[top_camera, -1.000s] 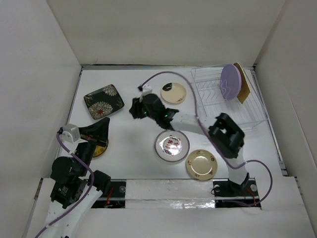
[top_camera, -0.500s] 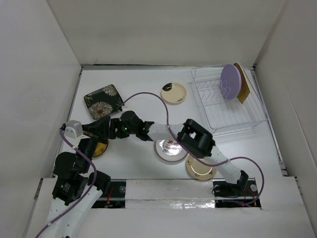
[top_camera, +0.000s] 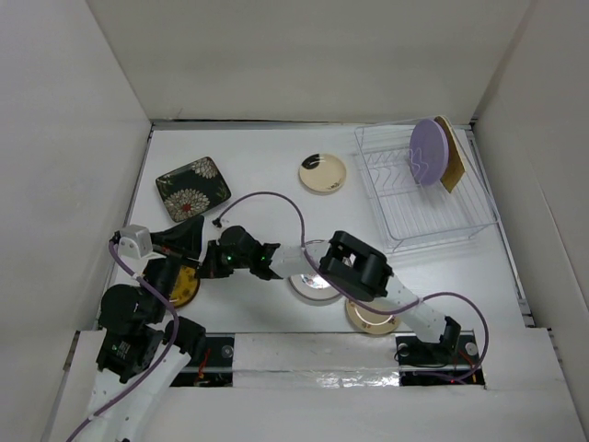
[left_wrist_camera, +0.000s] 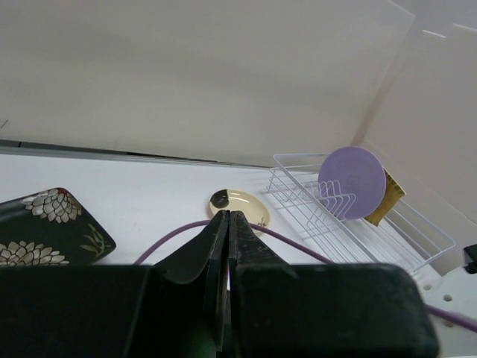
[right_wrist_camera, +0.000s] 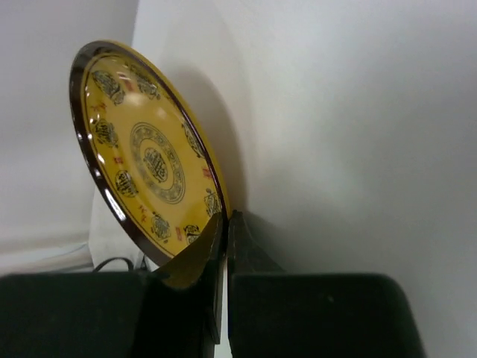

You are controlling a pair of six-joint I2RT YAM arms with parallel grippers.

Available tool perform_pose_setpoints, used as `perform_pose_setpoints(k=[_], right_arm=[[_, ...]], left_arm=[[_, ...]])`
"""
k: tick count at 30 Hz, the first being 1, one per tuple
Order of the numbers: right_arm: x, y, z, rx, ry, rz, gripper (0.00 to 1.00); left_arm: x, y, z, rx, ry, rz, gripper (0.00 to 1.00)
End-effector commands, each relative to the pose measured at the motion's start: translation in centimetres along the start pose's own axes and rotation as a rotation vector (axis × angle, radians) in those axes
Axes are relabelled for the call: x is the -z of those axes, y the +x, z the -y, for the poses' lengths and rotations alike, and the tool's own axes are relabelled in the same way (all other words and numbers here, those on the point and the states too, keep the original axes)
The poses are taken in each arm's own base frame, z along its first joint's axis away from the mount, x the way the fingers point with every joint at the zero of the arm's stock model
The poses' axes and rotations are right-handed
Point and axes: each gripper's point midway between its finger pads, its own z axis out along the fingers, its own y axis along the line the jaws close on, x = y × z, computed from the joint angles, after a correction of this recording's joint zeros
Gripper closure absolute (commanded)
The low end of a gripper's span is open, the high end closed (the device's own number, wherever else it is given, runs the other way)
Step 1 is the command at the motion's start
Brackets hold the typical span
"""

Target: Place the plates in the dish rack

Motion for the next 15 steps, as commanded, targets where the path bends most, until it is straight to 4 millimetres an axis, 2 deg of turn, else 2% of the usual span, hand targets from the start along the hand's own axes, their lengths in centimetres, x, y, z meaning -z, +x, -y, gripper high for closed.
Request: perform_pose_setpoints(k=[1, 2, 3, 4, 6, 7, 9, 10, 11, 12, 13, 14, 15], right_arm=[[3.9, -4.9, -5.0, 0.034, -0.080, 0.166, 1.00], [5.0, -6.4, -5.1, 0.034, -0.079, 0.211, 1.00], [6.3, -6.7, -3.4, 0.034, -0.045, 0.228, 1.00], [8.9, -9.4, -6.2, 0.053, -0.093, 0.297, 1.00], [11.9, -12.0, -6.1, 0.065, -0.065, 0.377, 1.00], [15.2, -14.3, -6.2, 0.079, -0.056, 0.440, 1.00], [18.8, -16.6, -5.8, 0.098, -0.031, 0.509, 1.00], [21.1, -17.8, -2.2, 0.117, 0.077, 0.548, 1.00], [24.9, -19.9, -3.6, 0.146, 0.092, 0.623, 1.00], [27.7, -21.7, -1.9, 0.156, 0.197, 0.710, 1.00], [30.1, -22.2, 0.6, 0.207, 0.327, 0.721, 1.00], [34.9, -24.3, 1.5, 0.220, 0.409, 0.809, 1.00], [38.4, -25.7, 3.3, 0.226, 0.542, 0.898, 1.00]], left_arm=[[0.3, -2.0, 0.8, 0.005, 0.036, 0.065, 0.99], [0.4, -2.0, 0.9, 0.005, 0.041, 0.067, 0.99], [0.4, -2.0, 1.0, 0.003, 0.043, 0.068, 0.99], [0.4, -2.1, 1.0, 0.002, 0.044, 0.071, 0.99], [0.5, -2.2, 1.1, 0.004, 0.049, 0.071, 0.99], [0.6, -2.2, 1.1, 0.004, 0.050, 0.074, 0.99], [0.9, -2.4, 1.2, 0.003, 0.057, 0.082, 0.98], [0.9, -2.5, 1.3, 0.005, 0.061, 0.084, 0.97], [1.0, -2.5, 1.5, 0.007, 0.073, 0.086, 0.95], [1.0, -2.4, 1.7, 0.007, 0.084, 0.082, 0.93], [0.9, -2.2, 1.8, 0.006, 0.095, 0.074, 0.91], [0.7, -1.5, 2.7, 0.002, 0.146, 0.039, 0.86], [0.5, -1.1, 3.1, 0.001, 0.167, 0.019, 0.83]])
